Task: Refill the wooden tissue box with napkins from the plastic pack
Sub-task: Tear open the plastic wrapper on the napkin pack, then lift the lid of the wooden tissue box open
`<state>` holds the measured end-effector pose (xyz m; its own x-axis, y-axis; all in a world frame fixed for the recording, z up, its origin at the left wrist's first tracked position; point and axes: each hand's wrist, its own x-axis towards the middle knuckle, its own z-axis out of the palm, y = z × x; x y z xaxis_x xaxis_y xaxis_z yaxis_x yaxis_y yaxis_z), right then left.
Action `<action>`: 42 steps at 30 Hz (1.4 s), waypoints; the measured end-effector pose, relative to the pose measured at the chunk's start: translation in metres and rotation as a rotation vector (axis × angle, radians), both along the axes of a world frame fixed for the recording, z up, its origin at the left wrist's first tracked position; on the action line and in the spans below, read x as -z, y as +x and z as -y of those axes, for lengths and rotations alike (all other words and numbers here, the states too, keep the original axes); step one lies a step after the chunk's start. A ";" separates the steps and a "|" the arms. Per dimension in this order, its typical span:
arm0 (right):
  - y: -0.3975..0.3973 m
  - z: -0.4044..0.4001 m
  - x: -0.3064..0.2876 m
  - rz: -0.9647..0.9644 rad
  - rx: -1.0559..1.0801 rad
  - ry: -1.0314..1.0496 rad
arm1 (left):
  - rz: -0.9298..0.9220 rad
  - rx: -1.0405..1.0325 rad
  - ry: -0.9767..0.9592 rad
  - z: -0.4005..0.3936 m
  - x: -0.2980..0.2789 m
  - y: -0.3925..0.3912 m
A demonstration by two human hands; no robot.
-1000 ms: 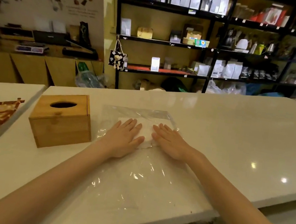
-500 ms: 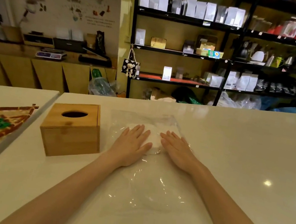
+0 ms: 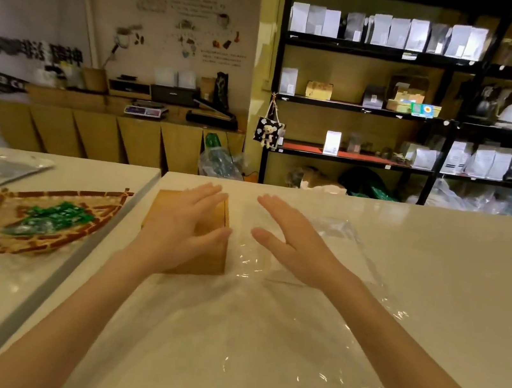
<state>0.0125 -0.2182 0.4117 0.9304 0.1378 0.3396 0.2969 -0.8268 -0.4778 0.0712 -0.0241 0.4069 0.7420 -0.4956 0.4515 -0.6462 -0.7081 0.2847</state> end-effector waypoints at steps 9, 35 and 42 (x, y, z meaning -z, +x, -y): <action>0.053 -0.048 0.013 -0.114 -0.111 -0.010 | -0.185 -0.180 -0.074 -0.050 0.014 0.019; 0.055 -0.045 0.011 0.100 -0.068 -0.223 | -0.267 -0.149 -0.219 -0.062 -0.003 0.025; 0.056 -0.053 -0.002 0.241 -0.075 0.155 | -0.085 -0.152 -0.489 -0.052 -0.008 0.018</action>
<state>0.0687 -0.1649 0.4132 0.8098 0.1318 0.5716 0.4742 -0.7208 -0.5055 0.0891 0.0277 0.4146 0.8333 -0.1252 0.5385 -0.5066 -0.5630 0.6530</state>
